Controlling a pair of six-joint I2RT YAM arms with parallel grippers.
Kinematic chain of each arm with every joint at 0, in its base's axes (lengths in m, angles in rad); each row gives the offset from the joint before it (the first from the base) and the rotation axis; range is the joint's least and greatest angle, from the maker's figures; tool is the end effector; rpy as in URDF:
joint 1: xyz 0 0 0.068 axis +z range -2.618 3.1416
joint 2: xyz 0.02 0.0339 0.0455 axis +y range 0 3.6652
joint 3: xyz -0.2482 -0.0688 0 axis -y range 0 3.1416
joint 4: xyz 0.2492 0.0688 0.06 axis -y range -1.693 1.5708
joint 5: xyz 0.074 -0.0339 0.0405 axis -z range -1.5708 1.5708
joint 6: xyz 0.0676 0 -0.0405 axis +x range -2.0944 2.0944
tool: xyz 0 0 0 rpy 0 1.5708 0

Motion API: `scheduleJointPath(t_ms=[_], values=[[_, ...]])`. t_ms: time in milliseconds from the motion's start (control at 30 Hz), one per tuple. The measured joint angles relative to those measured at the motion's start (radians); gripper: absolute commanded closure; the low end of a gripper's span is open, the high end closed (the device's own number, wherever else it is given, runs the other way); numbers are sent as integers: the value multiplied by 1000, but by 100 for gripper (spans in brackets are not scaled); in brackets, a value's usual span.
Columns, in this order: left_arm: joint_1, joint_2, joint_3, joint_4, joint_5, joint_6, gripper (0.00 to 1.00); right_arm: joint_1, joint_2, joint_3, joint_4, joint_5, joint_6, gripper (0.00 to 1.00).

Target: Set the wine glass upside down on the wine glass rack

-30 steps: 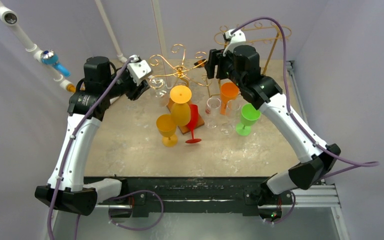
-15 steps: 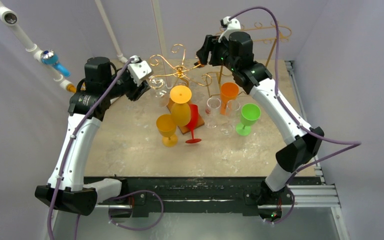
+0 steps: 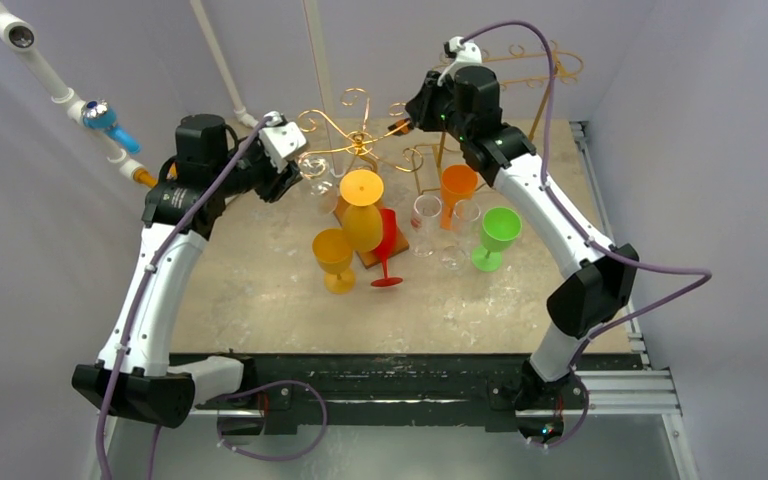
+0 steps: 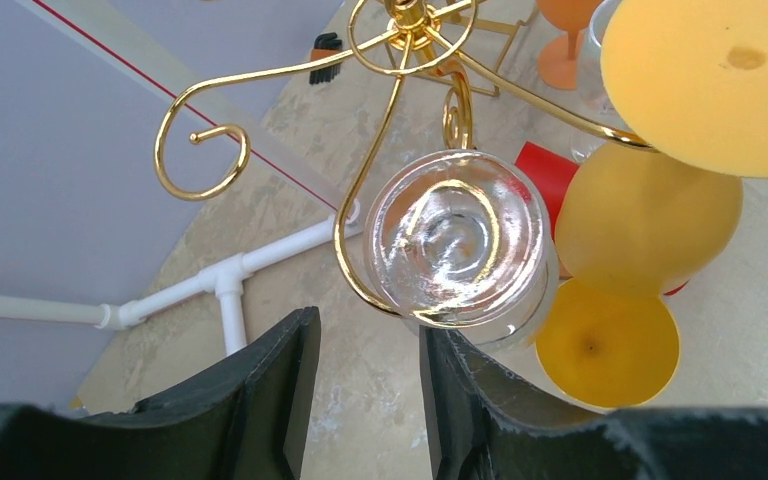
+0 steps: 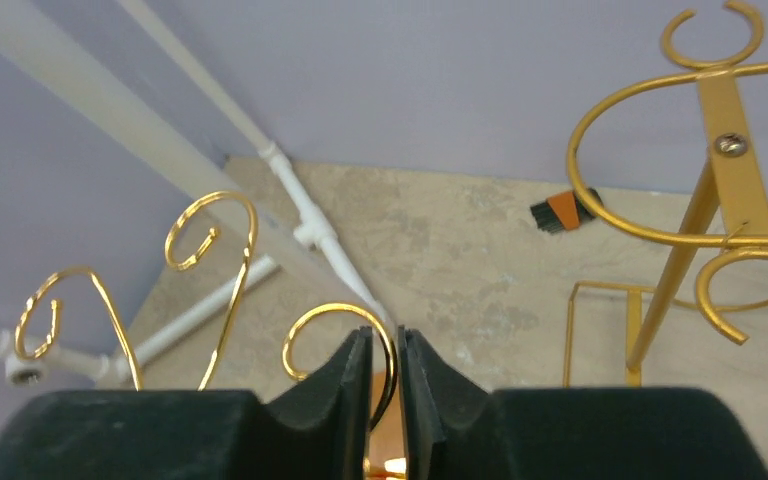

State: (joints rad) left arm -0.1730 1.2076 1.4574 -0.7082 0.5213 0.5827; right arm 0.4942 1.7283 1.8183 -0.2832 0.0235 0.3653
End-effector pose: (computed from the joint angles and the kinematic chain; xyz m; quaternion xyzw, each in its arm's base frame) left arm 0.2674 -0.0809 0.4066 0.4292 0.7125 -0.1105 0.5440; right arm 0.3887 0.2076 0.4136 -0.0423 0.7708 0.2566 0.5816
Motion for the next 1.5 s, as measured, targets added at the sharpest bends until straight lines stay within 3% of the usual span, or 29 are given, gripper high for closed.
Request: scheduleJointPath(t_ms=[167, 1300, 1500], values=[[0, 13, -3, 20, -10, -8, 56, -17, -24, -54, 47, 8, 27, 100], [-30, 134, 33, 124, -45, -49, 56, -16, -262, -295, 14, 195, 164, 100], [-31, 137, 43, 123, -58, -45, 53, -13, -305, -340, 16, 196, 187, 100]])
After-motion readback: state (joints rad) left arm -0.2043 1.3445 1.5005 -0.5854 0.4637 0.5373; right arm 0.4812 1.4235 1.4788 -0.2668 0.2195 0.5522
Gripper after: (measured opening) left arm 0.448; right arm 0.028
